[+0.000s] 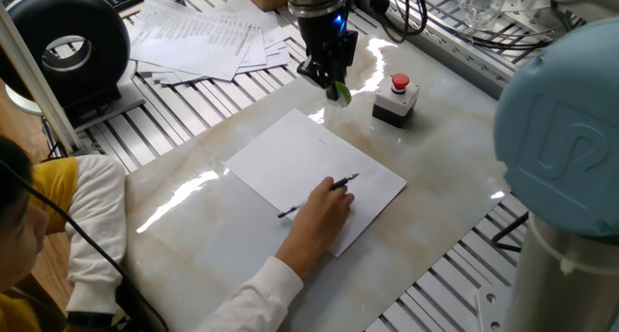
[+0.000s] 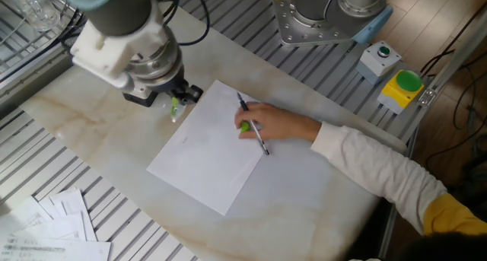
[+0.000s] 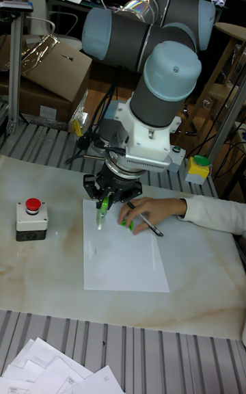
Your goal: Use the correction tape on paper
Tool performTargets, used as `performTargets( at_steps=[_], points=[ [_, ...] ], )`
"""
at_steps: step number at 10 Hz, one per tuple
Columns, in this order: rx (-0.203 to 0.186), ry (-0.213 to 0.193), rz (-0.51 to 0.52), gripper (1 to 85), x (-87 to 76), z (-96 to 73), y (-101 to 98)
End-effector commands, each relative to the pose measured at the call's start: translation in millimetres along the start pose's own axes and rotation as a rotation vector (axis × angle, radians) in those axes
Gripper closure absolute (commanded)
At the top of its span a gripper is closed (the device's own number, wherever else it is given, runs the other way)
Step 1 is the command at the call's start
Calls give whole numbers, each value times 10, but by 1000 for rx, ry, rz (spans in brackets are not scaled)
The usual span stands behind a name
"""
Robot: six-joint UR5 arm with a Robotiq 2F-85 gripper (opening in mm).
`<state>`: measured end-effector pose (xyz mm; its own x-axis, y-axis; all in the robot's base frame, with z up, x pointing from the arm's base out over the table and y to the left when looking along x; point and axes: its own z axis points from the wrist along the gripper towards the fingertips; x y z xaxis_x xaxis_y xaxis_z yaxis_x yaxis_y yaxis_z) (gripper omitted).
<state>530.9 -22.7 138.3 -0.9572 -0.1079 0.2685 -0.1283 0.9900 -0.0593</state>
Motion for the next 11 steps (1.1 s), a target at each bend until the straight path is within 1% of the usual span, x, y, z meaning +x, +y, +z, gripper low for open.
performTargets(
  at_steps=[1,2,3,4,5,6,7,8,9,10,11],
  points=[
    [-19,-23,29,847,-86,2,-1],
    [-15,-41,22,847,-133,0,-12],
    [-24,-43,20,847,-140,-1,11],
    [-22,-46,20,847,-147,-1,6],
    [-28,-42,44,847,-137,-1,19],
    [-47,-48,77,847,-156,-3,68],
    [-40,-42,70,847,-138,-2,51],
    [-69,-41,69,847,-139,-6,125],
    [-82,-38,65,847,-131,-8,161],
    [-51,-38,58,847,-129,-3,79],
    [-28,-33,39,847,-114,0,22]
  ],
)
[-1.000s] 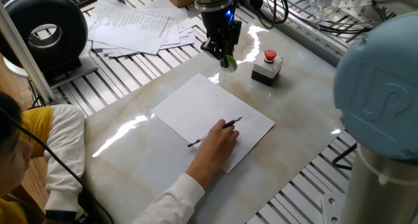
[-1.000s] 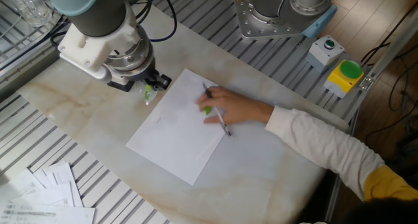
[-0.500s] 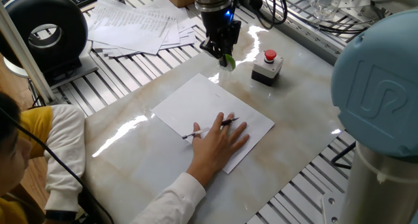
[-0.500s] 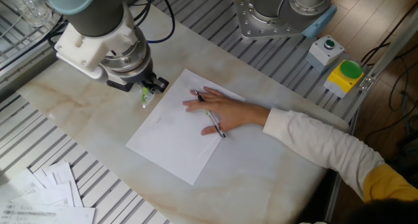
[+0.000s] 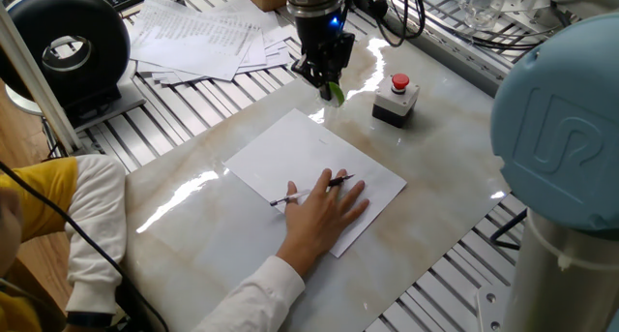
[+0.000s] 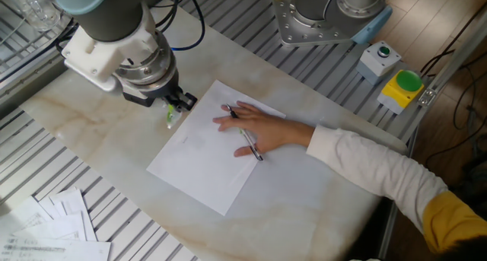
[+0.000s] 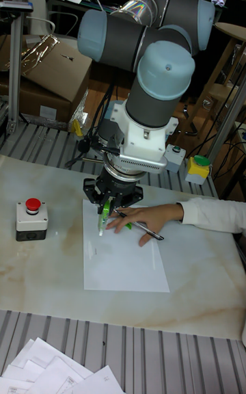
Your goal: Use the correction tape on paper
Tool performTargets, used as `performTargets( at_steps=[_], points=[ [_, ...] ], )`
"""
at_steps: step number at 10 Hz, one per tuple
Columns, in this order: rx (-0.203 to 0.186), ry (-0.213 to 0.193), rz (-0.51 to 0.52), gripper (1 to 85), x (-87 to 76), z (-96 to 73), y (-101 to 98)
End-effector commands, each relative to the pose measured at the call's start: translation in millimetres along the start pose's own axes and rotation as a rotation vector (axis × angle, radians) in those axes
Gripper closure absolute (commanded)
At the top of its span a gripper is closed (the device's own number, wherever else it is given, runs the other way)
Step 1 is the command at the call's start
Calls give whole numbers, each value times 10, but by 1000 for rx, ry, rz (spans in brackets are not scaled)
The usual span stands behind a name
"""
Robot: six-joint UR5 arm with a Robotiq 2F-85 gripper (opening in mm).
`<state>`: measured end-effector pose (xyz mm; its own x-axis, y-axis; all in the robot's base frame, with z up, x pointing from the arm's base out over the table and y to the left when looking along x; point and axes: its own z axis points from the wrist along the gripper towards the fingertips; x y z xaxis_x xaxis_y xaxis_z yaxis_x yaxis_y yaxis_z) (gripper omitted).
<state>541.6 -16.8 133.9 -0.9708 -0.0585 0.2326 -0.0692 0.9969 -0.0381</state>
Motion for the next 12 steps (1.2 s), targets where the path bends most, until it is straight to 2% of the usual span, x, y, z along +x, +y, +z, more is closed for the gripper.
performTargets(
  at_steps=[1,3,4,5,7,8,9,10,12],
  points=[
    [23,10,-40,847,25,-11,-66],
    [5,18,-81,847,-244,31,-35],
    [-22,18,-101,847,-373,120,15],
    [-16,15,-116,847,-495,241,-17],
    [-21,43,-112,847,-484,379,21],
    [-19,43,-96,847,-470,436,50],
    [-1,40,-87,847,-479,486,40],
    [-7,36,-78,847,-478,532,55],
    [-45,12,-81,847,-437,678,113]
  ],
)
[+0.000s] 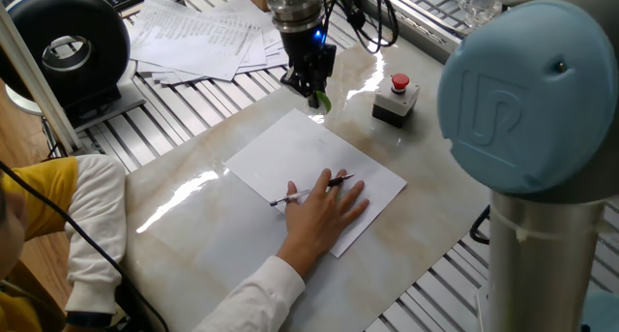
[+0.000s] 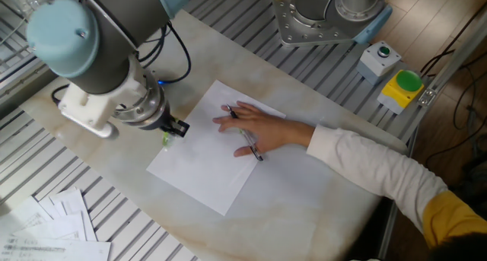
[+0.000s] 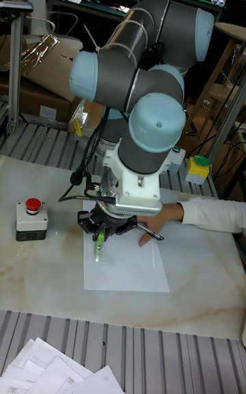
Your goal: Use the correction tape on paper
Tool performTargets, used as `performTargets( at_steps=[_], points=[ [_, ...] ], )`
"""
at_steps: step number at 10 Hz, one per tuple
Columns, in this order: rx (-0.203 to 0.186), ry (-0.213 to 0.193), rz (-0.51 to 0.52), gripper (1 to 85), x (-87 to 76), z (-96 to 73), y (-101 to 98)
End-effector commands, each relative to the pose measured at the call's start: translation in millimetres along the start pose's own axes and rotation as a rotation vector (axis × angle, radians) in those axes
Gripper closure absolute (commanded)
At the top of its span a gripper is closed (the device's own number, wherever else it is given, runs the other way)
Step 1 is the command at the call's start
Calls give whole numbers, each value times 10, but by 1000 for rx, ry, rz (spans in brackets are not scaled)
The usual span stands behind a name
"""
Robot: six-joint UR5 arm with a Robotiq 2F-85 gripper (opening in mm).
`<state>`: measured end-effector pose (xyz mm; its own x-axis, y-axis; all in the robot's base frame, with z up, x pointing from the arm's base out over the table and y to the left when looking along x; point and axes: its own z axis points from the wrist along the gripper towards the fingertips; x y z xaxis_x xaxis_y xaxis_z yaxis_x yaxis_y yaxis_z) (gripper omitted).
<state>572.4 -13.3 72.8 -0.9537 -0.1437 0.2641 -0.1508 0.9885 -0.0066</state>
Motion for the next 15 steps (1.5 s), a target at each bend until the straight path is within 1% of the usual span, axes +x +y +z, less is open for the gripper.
performTargets(
  at_steps=[1,2,3,5,6,7,9,12,15],
  points=[
    [-33,-27,6,847,28,225,76],
    [-22,-29,4,847,63,259,50],
    [-22,-27,-5,847,104,283,41],
    [-25,-3,0,847,245,299,68],
    [-17,-2,2,847,276,323,73],
    [-18,-5,0,847,287,343,78],
    [-21,2,-11,847,346,360,60],
    [-26,3,-19,847,390,390,64],
    [-15,-6,-22,847,342,389,42]
  ],
)
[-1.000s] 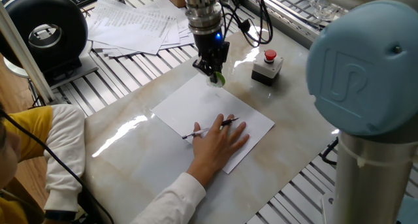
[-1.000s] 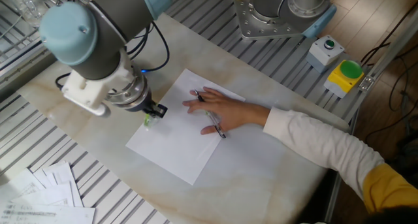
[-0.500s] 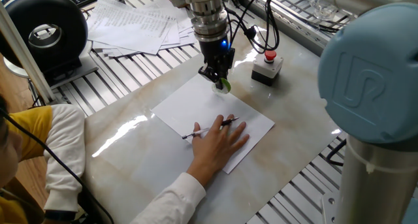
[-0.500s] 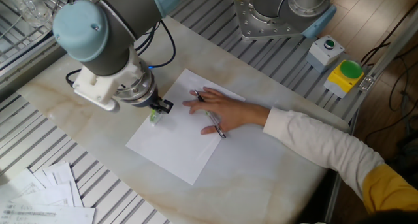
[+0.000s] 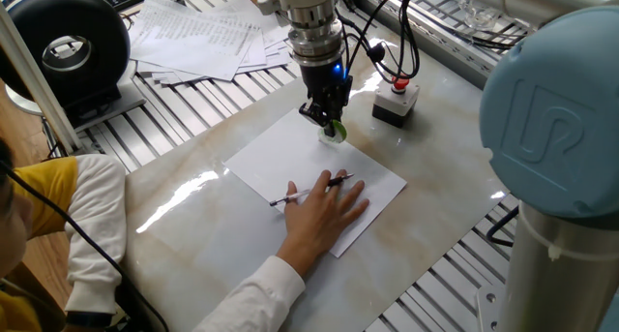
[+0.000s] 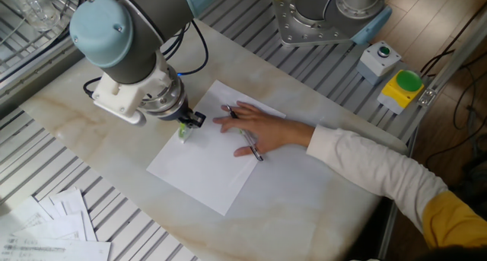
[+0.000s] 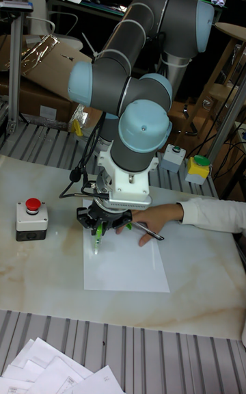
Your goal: Use the correction tape on paper
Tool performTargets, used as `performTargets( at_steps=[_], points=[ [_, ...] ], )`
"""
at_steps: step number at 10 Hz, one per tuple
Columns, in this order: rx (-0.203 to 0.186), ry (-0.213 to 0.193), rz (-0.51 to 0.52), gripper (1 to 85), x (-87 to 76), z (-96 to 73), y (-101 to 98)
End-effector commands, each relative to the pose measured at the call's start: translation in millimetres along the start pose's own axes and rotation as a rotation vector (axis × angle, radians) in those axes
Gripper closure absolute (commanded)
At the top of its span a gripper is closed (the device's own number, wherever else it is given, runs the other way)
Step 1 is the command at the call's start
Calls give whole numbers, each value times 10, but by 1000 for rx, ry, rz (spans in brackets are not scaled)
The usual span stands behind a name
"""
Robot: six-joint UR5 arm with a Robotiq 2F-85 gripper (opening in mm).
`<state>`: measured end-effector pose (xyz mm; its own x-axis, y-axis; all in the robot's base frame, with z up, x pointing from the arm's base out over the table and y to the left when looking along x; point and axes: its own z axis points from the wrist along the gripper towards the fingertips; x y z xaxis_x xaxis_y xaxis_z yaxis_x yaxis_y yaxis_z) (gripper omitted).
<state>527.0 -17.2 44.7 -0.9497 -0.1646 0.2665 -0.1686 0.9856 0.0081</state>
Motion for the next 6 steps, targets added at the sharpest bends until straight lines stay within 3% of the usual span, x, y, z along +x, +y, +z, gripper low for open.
performTargets(
  at_steps=[1,6],
  points=[
    [-3,-15,-1,847,-53,0,10],
    [-12,-16,1,847,-66,20,42]
  ],
)
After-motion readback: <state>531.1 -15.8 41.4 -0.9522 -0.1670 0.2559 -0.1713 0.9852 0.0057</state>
